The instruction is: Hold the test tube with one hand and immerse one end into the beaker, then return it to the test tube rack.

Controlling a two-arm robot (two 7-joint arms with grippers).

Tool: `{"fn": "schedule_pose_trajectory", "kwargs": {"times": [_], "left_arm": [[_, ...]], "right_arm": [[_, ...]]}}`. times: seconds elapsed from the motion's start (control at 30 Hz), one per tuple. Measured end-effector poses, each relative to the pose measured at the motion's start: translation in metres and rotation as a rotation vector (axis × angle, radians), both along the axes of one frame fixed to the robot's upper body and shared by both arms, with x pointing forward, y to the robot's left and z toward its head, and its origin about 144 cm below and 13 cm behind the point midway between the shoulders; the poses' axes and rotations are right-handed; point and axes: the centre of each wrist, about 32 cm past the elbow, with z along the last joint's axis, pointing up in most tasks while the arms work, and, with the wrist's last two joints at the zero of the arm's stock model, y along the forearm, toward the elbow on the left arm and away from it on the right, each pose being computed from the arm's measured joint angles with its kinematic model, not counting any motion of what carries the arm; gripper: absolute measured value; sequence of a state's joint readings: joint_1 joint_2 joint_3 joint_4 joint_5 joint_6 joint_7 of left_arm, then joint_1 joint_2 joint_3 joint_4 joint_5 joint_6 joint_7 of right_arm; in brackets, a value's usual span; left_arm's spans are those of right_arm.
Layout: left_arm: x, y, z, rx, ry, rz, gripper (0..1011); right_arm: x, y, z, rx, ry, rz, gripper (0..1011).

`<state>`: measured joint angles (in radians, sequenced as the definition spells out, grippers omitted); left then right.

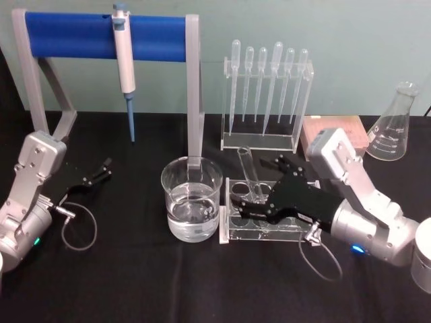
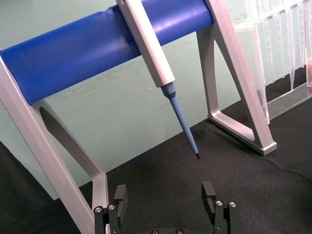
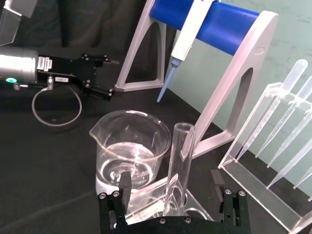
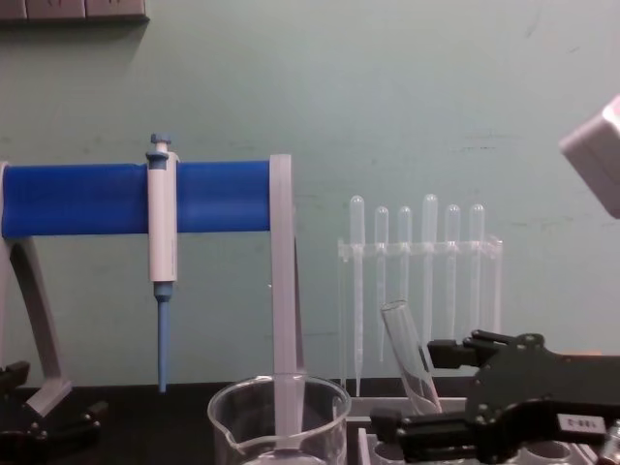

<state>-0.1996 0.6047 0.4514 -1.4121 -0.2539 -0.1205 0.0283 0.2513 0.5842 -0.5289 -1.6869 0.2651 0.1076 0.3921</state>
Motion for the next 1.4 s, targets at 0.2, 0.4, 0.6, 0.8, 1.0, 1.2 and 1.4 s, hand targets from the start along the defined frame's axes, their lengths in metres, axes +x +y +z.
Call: {"fn": "schedule_pose_trajectory", "kwargs": {"times": [0.2, 0.4, 0.6, 0.8, 1.0, 1.2, 1.4], "left_arm": [[0.000, 0.000, 0.000, 0.000, 0.000, 0.000, 1000], [0.000, 0.000, 0.000, 0.000, 0.000, 0.000, 1000], [0.000, 0.000, 0.000, 0.000, 0.000, 0.000, 1000], [0.000, 0.000, 0.000, 0.000, 0.000, 0.000, 1000], [0.000, 0.000, 0.000, 0.000, 0.000, 0.000, 1000], [0.000, 0.000, 0.000, 0.000, 0.000, 0.000, 1000], [0.000, 0.000, 0.000, 0.000, 0.000, 0.000, 1000]], "right_arm": [[0.008, 0.005, 0.000, 0.016, -0.008, -0.013, 969], [0.014, 0.009, 0.001, 0.031, -0.003, -0.031, 837], [0.015, 0.012, -0.001, 0.040, 0.006, -0.042, 681], [0.015, 0.013, -0.002, 0.054, 0.014, -0.052, 478], [0.009, 0.010, -0.002, 0.110, 0.033, -0.071, 273], [-0.002, 0.005, 0.004, 0.186, 0.032, -0.080, 225], [-0.015, -0.002, 0.018, 0.312, 0.010, -0.101, 225]]}}
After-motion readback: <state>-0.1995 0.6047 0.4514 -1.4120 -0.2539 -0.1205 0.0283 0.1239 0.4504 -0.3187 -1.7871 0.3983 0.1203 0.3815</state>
